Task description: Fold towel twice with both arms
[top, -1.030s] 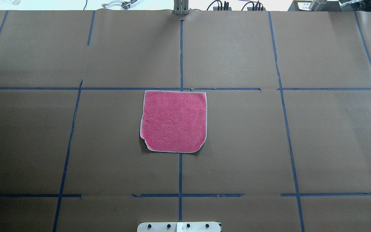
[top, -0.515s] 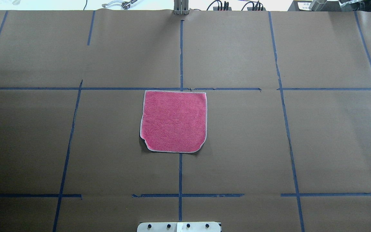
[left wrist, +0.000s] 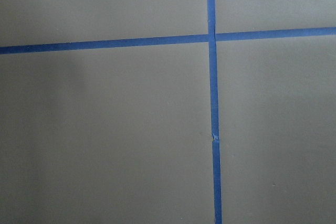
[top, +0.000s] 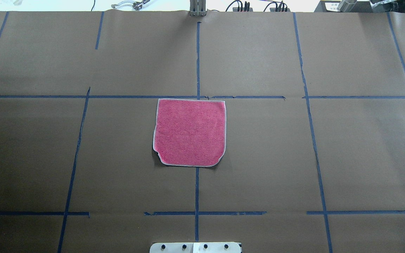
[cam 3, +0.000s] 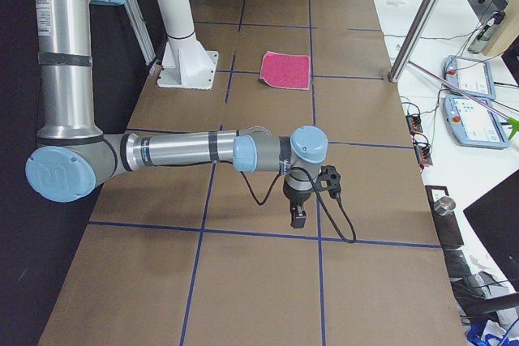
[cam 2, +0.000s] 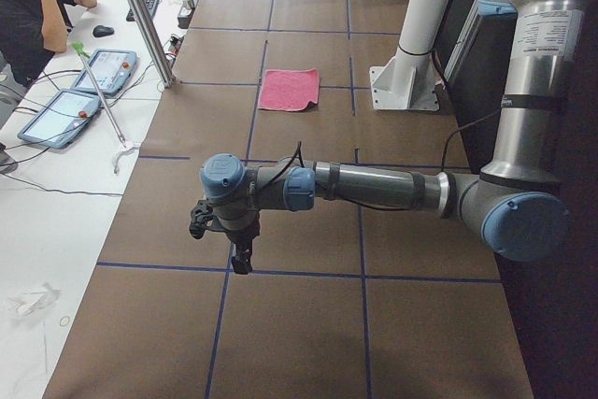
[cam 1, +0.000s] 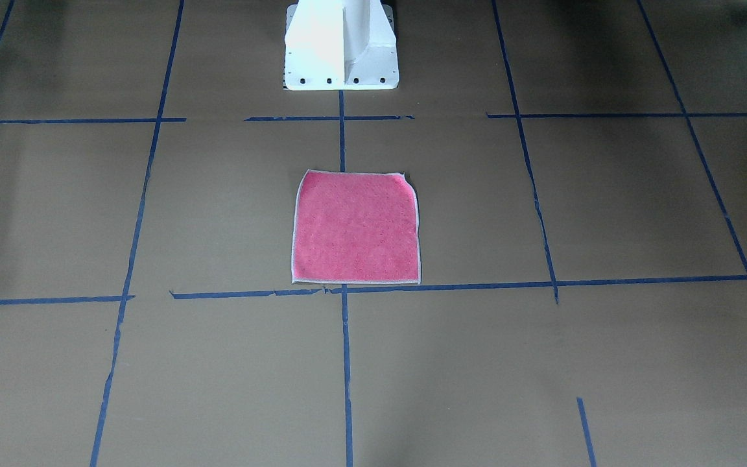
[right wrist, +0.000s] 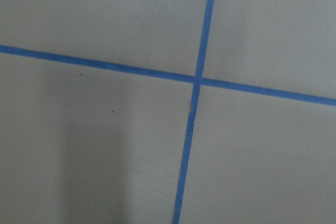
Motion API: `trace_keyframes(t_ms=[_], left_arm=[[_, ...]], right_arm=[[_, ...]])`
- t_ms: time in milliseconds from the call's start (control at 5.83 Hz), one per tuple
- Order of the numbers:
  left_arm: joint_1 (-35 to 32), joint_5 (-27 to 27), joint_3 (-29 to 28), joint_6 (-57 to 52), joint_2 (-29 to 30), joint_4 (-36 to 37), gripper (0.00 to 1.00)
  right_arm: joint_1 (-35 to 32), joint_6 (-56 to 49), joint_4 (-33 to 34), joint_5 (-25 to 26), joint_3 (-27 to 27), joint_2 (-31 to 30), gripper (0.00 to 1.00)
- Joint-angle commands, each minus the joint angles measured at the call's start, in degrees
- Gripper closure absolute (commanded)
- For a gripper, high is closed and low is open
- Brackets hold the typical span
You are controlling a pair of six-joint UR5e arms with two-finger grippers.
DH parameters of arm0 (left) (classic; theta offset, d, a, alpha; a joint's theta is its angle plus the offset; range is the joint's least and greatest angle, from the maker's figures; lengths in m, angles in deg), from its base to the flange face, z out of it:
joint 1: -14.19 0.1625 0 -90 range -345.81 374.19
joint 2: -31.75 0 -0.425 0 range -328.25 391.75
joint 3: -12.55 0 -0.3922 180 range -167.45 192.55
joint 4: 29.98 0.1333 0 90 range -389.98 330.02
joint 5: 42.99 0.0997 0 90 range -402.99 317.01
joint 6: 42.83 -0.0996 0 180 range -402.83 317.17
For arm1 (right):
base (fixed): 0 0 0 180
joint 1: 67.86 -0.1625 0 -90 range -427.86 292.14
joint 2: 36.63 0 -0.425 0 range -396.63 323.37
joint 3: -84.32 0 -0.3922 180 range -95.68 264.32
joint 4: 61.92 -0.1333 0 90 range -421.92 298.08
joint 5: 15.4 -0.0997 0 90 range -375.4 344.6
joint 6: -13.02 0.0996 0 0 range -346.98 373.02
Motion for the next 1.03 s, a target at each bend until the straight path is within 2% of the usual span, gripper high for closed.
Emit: trace_keyframes(t_ms=[0,515,858], left_arm=[[8.84,0.21,-1.52,11.31,8.02,0.13,0.00],[21.97,-0.23,-0.21,34.77,17.52,-0.13,0.00],[31.45,-0.15,1.20,53.90,23.84,-0.66,0.00]], right_arm=[[8.16,13.15,-0.01,-1.04,0.25,8.13,0.00],[21.09,37.51,-0.19,-0.52,1.74,17.37,0.00],[32.15,58.76,-0.28,3.85,6.72,21.07,0.00]])
